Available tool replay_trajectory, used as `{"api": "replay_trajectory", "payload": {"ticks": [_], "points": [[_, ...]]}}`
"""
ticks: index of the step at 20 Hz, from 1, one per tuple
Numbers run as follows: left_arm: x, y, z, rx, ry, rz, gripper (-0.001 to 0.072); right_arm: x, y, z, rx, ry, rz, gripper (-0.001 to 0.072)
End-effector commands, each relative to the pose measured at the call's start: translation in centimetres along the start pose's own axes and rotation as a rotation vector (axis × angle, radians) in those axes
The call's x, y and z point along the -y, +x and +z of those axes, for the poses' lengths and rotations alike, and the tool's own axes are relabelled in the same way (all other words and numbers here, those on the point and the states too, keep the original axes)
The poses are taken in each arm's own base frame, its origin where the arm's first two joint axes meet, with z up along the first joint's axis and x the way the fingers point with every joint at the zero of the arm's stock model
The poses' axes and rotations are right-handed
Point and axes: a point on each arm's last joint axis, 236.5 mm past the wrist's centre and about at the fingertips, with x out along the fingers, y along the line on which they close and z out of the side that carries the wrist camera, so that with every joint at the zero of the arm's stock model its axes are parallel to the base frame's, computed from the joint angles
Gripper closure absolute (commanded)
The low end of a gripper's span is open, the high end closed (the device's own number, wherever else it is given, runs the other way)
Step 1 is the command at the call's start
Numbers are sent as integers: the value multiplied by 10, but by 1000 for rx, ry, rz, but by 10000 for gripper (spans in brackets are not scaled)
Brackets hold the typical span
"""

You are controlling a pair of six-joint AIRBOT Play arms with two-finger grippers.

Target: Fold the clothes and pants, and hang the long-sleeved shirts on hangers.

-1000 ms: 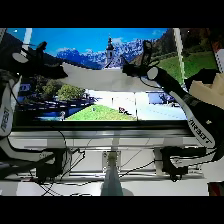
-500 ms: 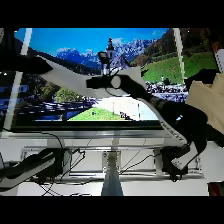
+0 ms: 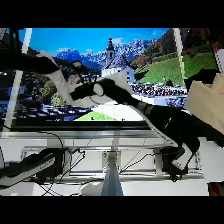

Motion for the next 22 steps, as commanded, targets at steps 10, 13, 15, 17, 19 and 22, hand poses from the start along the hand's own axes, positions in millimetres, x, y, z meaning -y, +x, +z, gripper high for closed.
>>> {"api": "replay_trajectory", "payload": {"ticks": [10,13,15,17,19,22], "points": [[197,221,10,95,295,-196,564,367,-240,-66,-219,552,-470,698],[214,250,-1,106,306,-197,19,397,-275,-93,-233,662,-489,119],[207,247,6,120,299,-187,19,401,-278,-97,-215,676,-446,107],[189,234,21,148,286,-160,19,385,-259,-97,-208,668,-316,107],[165,214,38,171,258,-135,20,357,-227,-97,-209,686,-145,106],[121,176,52,169,220,-88,20,302,-169,-99,-240,723,118,105]]}}
